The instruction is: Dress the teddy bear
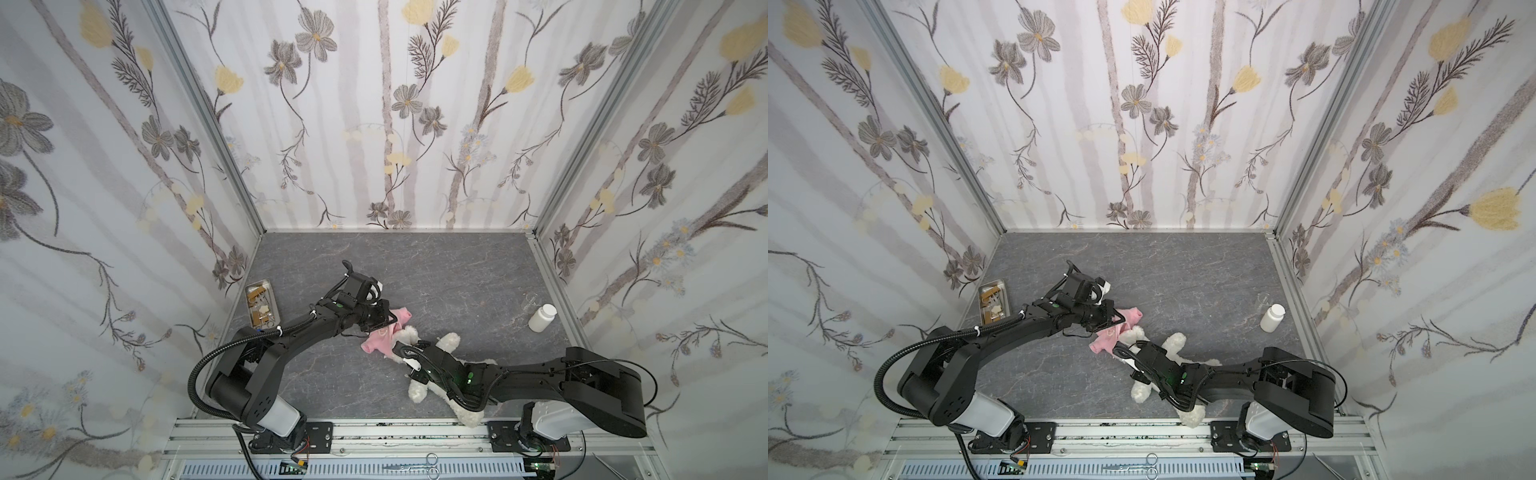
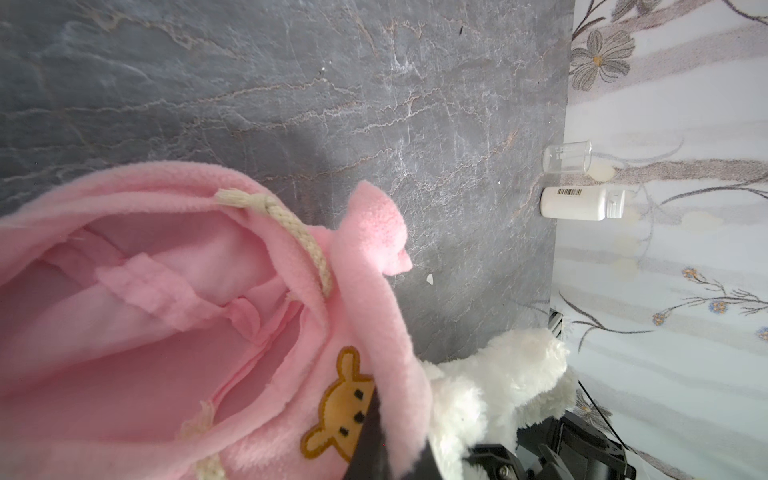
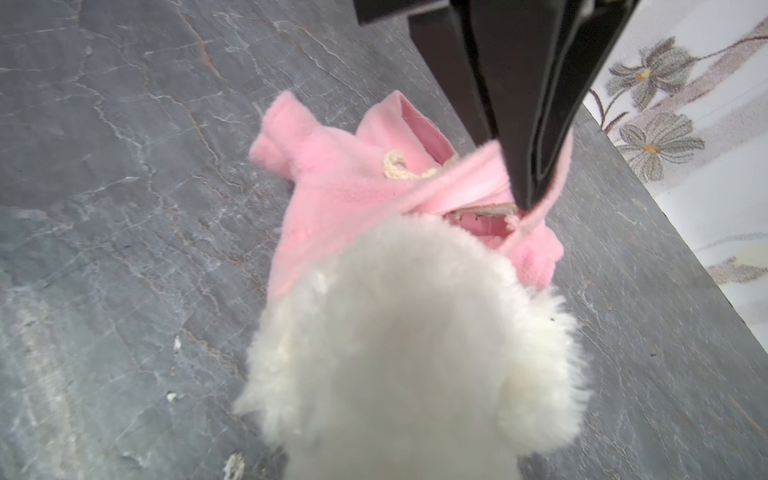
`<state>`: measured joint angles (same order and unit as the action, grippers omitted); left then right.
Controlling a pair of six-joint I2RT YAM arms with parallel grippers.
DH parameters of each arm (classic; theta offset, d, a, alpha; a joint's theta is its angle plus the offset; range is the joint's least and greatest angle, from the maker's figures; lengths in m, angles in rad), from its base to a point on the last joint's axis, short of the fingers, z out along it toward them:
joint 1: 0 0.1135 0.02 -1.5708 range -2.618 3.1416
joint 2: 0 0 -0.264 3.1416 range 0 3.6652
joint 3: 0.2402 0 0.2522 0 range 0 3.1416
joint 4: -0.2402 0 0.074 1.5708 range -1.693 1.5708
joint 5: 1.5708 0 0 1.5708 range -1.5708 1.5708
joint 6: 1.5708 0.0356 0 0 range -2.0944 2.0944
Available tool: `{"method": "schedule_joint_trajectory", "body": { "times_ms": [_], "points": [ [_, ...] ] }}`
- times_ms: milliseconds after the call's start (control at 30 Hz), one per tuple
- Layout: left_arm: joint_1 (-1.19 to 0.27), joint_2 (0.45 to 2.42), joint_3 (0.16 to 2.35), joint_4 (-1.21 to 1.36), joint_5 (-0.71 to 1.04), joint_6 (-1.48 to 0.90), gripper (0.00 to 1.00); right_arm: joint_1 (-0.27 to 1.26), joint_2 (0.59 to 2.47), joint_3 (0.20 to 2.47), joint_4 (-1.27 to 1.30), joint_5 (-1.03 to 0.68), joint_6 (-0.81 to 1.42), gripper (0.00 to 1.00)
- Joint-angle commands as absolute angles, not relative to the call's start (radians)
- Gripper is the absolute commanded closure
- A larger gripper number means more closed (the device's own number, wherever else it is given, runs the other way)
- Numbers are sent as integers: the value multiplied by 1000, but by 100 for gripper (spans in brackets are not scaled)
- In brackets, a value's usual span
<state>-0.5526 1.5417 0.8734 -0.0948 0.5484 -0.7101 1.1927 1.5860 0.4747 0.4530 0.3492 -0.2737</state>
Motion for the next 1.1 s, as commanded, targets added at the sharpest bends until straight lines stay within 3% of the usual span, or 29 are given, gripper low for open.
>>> {"method": "schedule_joint_trajectory", "body": {
  "times_ms": [0, 433, 1067],
  "points": [
    [-557, 1549, 887, -81, 515, -716, 100, 1200, 1562, 470, 543, 262, -362, 94],
    [-574, 1530, 881, -87, 558, -706, 100, 1142, 1655, 488, 571, 175, -413, 94],
    [-596, 1439, 836, -181, 535, -680, 100, 1038, 1680, 592, 483, 244, -63, 98]
  ]
}}
